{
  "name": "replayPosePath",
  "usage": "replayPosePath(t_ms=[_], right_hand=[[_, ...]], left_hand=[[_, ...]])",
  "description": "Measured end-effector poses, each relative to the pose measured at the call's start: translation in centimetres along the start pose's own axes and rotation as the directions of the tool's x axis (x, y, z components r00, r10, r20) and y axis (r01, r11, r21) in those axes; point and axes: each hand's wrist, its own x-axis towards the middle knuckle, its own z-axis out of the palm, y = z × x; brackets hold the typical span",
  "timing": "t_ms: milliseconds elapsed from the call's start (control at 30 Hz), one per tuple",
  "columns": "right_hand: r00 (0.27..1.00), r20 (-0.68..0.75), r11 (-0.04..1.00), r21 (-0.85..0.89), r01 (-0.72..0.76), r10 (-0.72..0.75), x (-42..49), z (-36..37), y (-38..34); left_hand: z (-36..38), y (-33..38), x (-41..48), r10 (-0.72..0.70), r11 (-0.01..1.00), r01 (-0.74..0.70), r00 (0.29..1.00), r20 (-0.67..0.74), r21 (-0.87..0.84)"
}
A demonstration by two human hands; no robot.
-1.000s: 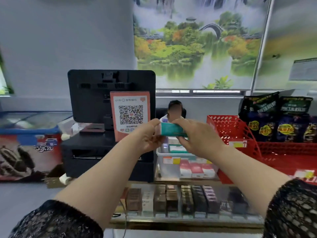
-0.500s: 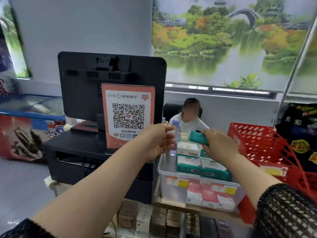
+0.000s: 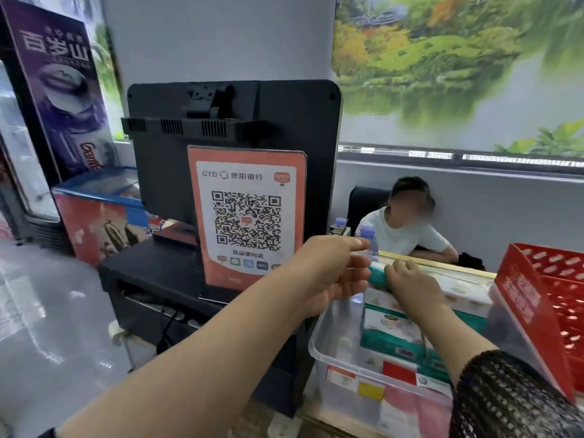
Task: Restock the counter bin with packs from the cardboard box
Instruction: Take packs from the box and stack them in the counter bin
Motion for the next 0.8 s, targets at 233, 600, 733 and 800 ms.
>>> replayPosePath(t_ms=[233,600,733,800], right_hand=[[0.988,0.132,0.994,0.087,0.073,-0.084,-0.1,0.7,1.1],[0.994,0.103,0.955,0.289,-0.066,0.037,-3.0,-4.8,-0.5],[0.974,-0.035,0.820,0.547,-0.168,0.223,-5.6,-9.4,-2.4],[0.950,-0.059,0.748,0.632,-0.203,0.308,-7.5,-11.3,-3.5]], left_hand=[[0.5,-0.5,0.4,0.002,1.000,-0.002,1.000,0.012,-0.019],[-0.4,-1.0,-1.8,-0.036,0.999,0.036,0.999,-0.003,0.001],[-1.5,-1.3,-3.7,-0.056,0.998,0.056,0.998,0.032,-0.003],[-2.0,-1.7,-4.8,-0.061,0.998,0.061,0.997,0.045,-0.006]])
